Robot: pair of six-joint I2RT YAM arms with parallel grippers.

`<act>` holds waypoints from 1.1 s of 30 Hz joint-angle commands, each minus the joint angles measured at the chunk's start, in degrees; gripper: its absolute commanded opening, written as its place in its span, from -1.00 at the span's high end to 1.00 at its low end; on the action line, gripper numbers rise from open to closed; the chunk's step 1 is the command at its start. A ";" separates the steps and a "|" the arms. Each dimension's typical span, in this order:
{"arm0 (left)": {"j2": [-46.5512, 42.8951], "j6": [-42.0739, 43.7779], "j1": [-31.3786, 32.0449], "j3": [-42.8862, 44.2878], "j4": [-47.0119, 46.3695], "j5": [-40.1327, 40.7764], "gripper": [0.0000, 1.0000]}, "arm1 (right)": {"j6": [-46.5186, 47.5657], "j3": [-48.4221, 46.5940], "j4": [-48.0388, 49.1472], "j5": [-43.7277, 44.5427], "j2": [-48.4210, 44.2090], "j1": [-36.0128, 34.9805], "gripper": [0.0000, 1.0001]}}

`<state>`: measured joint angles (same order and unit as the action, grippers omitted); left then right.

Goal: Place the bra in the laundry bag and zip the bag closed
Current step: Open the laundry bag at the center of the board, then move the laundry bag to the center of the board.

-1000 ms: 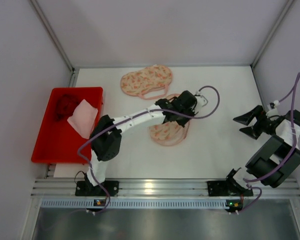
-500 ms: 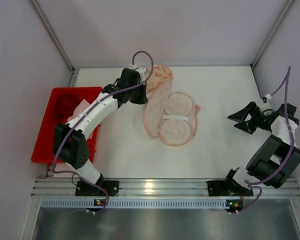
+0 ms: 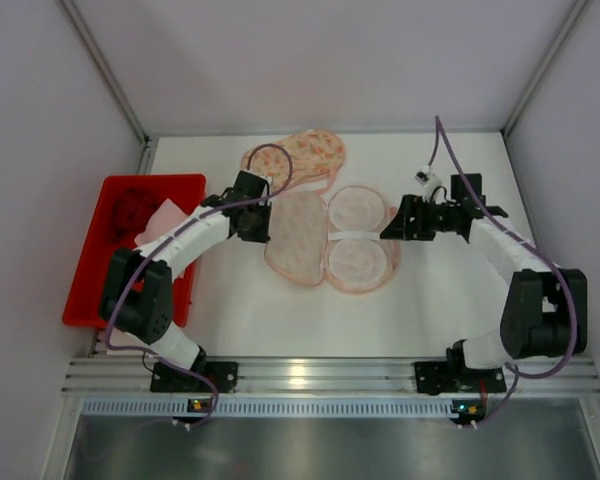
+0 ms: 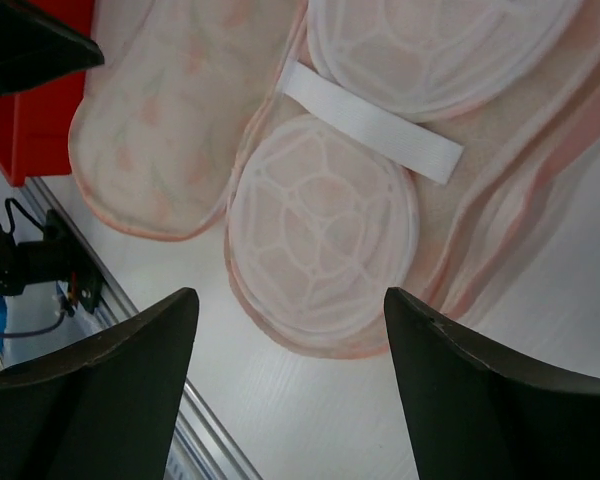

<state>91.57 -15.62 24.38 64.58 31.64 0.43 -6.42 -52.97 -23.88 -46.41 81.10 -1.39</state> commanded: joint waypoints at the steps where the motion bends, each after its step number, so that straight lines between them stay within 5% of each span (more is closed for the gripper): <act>1: -2.80 1.20 -1.70 1.16 -0.53 3.27 0.40 | -1.94 -1.26 6.56 4.13 4.32 -5.63 -0.49; 12: -8.69 6.04 -6.89 5.29 2.72 -6.57 -0.47 | -2.29 -3.28 9.64 8.61 16.19 -11.09 -0.37; 18: -10.27 6.64 -16.18 9.95 6.94 -7.27 -0.96 | -1.23 0.75 7.54 16.43 16.29 -9.96 -0.39; 24: -10.27 9.72 -28.58 11.97 7.74 -11.41 -0.96 | -0.88 3.31 4.46 18.37 12.60 -4.86 -0.38; 33: -8.25 14.12 -38.17 13.91 9.67 -17.20 -0.94 | 1.76 3.76 -0.55 19.96 -0.32 -1.07 -0.46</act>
<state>82.78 -3.84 -11.64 75.94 40.32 -11.99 -6.57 -47.62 -23.62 -27.75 86.00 -2.37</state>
